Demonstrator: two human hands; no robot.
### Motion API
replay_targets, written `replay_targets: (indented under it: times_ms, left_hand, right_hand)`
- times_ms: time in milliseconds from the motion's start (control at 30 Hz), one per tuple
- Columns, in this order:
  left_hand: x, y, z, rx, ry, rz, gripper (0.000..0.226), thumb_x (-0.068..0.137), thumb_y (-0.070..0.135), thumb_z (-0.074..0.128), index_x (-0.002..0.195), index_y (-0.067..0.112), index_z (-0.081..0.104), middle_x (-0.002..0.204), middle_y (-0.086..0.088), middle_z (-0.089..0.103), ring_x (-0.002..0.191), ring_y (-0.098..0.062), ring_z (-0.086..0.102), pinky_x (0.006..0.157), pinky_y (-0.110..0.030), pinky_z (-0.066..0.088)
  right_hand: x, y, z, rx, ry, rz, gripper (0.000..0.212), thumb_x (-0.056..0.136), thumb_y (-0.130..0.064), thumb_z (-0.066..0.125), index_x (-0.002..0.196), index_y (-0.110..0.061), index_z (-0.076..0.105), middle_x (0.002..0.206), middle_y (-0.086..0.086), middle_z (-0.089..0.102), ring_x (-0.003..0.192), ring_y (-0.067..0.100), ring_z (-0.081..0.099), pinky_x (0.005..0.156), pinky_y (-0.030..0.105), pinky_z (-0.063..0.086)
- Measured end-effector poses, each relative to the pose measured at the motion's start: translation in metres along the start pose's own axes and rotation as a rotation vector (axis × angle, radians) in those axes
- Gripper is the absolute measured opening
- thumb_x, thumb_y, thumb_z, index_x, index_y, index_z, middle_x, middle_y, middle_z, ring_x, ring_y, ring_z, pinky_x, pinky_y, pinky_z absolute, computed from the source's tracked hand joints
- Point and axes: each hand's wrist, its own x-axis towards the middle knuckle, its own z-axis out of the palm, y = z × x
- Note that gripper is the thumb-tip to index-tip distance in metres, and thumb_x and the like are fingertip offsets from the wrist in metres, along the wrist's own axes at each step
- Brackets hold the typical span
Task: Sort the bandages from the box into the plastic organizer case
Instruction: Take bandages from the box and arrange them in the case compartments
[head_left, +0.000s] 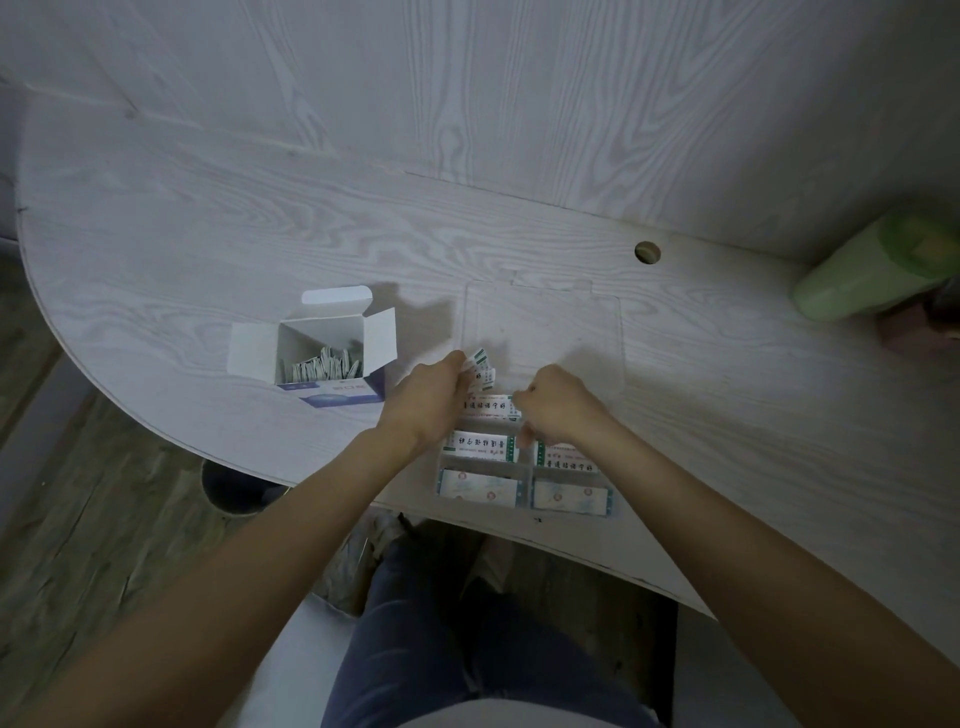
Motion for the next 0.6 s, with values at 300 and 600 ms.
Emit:
replay_targets:
  times_ms: [300, 600]
  left_hand:
    - [-0.004, 0.0, -0.001, -0.041, 0.017, -0.001, 0.015, 0.103, 0.025, 0.031, 0.097, 0.017, 0.042, 0.108, -0.016, 0.064, 0.088, -0.032, 0.06, 0.077, -0.045, 0.054]
    - [-0.015, 0.009, -0.014, -0.632, 0.109, -0.018, 0.016, 0.098, 0.016, 0.048, 0.105, 0.004, 0.057, 0.087, -0.008, 0.066, 0.056, -0.014, 0.061, 0.055, -0.027, 0.054]
  right_hand:
    - [-0.011, -0.004, 0.001, 0.159, -0.067, 0.056, 0.02, 0.092, -0.009, 0.041, 0.073, -0.006, 0.045, 0.08, 0.02, 0.07, 0.023, 0.003, 0.036, 0.033, 0.013, 0.023]
    - [-0.008, 0.0, -0.01, 0.08, 0.2, -0.228, 0.025, 0.095, -0.027, 0.055, 0.105, -0.008, 0.067, 0.095, 0.003, 0.07, 0.069, 0.013, 0.061, 0.075, 0.032, 0.052]
